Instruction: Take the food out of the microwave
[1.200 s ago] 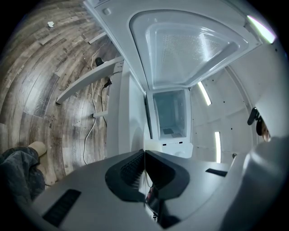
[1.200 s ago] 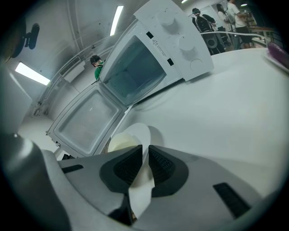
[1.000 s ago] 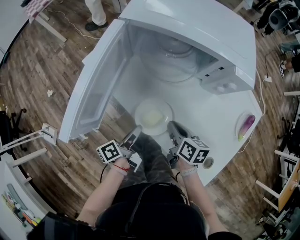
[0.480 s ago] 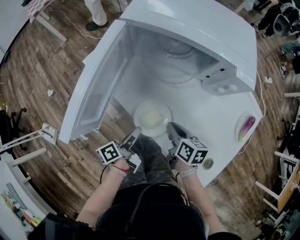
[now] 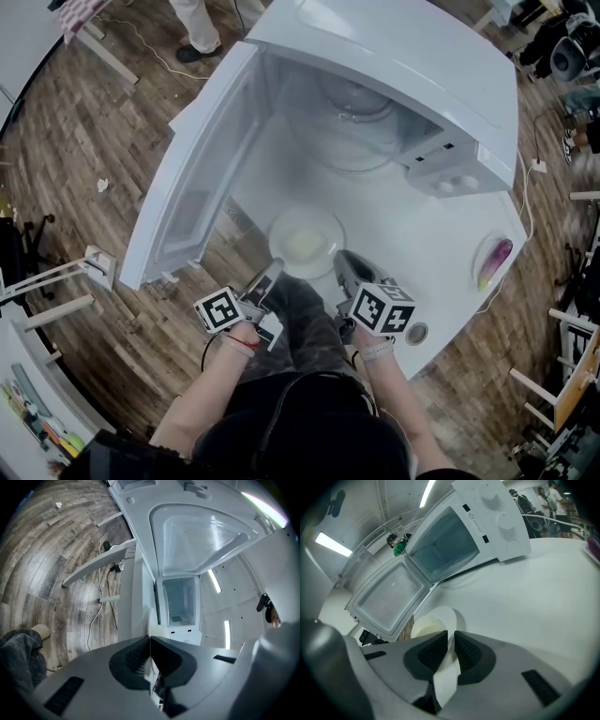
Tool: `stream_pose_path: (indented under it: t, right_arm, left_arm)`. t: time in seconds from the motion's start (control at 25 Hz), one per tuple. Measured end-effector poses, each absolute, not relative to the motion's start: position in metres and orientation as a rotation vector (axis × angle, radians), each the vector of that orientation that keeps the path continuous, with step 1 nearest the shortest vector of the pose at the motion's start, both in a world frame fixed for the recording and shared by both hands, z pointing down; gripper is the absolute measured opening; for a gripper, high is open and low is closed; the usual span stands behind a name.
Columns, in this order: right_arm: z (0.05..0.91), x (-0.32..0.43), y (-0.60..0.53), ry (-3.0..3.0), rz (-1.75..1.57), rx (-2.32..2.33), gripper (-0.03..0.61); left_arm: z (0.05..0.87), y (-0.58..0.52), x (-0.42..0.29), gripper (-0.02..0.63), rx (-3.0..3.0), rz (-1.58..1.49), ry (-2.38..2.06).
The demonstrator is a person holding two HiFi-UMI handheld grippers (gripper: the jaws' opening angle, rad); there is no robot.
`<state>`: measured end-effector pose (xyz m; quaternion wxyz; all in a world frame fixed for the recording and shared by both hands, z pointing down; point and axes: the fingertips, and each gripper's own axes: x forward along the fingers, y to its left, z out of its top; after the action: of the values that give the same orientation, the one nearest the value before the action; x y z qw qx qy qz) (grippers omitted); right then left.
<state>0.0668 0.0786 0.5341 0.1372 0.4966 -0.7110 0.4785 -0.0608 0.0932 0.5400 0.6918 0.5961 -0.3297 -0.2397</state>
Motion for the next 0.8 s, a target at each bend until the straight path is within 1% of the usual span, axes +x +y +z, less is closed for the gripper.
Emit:
stream_pose_path:
  t: [0.4,0.8]
  right_arm:
    - [0.5362,0.0657,0.0798,-2.045,1.282,1.396,0.057]
    - [0.5354,0.0675,0.0785,-2.038,1.251,1.411,0.057]
  left_arm:
    - [0.5429,0.0934,-0.0630,0.016,1.330,-0.516,-0.751]
    - [0.5433,0.0920,-0.0626,0.017,1.353,-0.505,-0.741]
